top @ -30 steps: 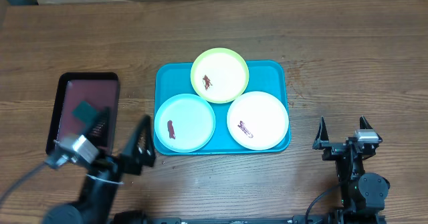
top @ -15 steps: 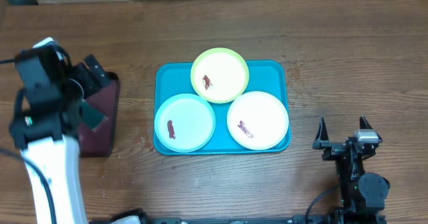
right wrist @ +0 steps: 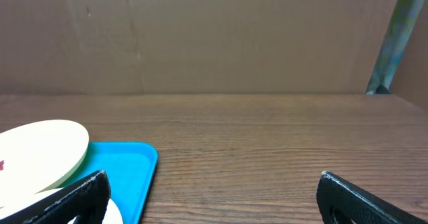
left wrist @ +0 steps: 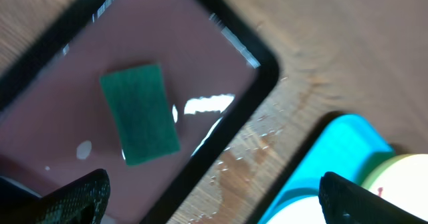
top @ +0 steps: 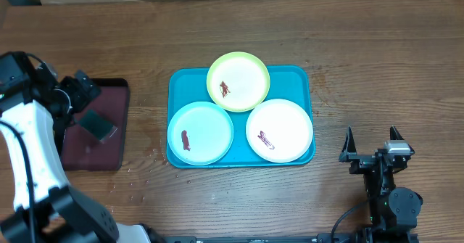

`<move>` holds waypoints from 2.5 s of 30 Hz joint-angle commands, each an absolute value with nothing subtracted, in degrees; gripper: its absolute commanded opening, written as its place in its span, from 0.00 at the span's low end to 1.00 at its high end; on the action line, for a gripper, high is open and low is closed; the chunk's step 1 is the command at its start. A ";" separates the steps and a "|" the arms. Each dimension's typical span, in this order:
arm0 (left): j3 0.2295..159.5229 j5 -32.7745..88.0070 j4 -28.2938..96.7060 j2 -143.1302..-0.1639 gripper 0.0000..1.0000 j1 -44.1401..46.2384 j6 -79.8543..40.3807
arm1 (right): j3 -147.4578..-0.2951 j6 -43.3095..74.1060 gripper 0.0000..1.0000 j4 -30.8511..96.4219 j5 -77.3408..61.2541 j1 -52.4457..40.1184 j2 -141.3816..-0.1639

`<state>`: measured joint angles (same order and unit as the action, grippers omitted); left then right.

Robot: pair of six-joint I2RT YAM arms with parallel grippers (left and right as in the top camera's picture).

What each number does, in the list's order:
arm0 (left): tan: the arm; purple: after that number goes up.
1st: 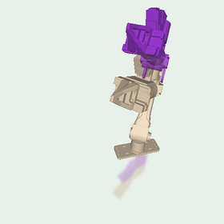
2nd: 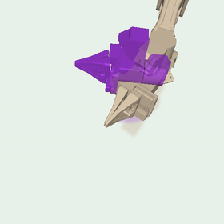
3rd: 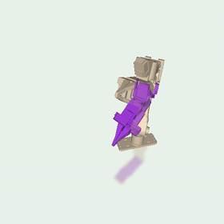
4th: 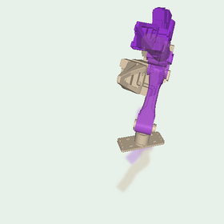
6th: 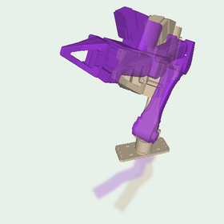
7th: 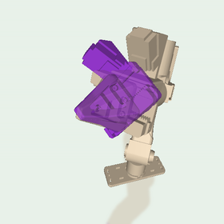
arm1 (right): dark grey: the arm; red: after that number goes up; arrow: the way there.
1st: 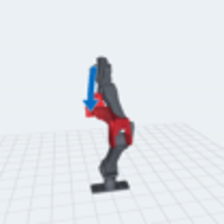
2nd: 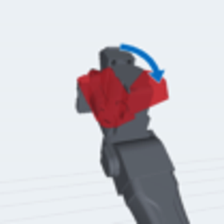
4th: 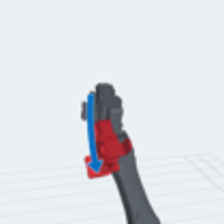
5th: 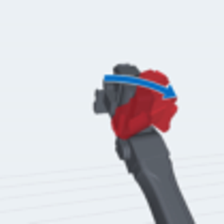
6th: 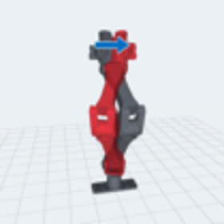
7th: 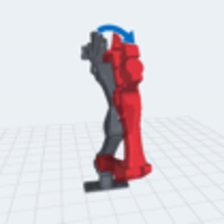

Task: Clean dirty plates on tray and stack at the side
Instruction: 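Move the left gripper over the sponge in the water tray, then lower the left gripper and grasp the green sponge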

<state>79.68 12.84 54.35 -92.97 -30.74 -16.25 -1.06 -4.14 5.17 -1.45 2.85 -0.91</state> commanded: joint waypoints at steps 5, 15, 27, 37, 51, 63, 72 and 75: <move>80.88 -0.91 57.89 -102.00 1.00 -30.76 -23.97 | -0.47 -4.34 1.00 4.80 -1.13 2.52 -0.78; 80.88 0.75 56.29 -114.61 1.00 -30.81 -24.03 | -0.47 -4.34 1.00 4.80 -1.13 2.52 -0.78; 80.79 1.32 47.68 -116.90 0.98 -30.79 -23.81 | -0.47 -4.34 1.00 4.80 -1.13 2.52 -0.78; 79.13 2.44 46.70 -116.90 0.77 -30.74 -24.45 | -0.47 -4.34 1.00 4.80 -1.13 2.52 -0.78; 77.82 4.45 48.73 -116.90 0.58 -30.79 -24.43 | -0.47 -4.34 1.00 4.80 -1.13 2.52 -0.78; 77.82 -2.11 46.65 -116.90 0.65 -30.79 -24.25 | -0.47 -4.34 1.00 4.80 -1.13 2.52 -0.78; 77.82 -2.20 43.13 -116.90 1.00 -30.83 -24.18 | -0.47 -4.34 1.00 4.80 -1.13 2.52 -0.78; 77.82 -2.52 42.17 -116.90 1.00 -30.83 -24.21 | -0.47 -4.34 1.00 4.80 -1.13 2.52 -0.78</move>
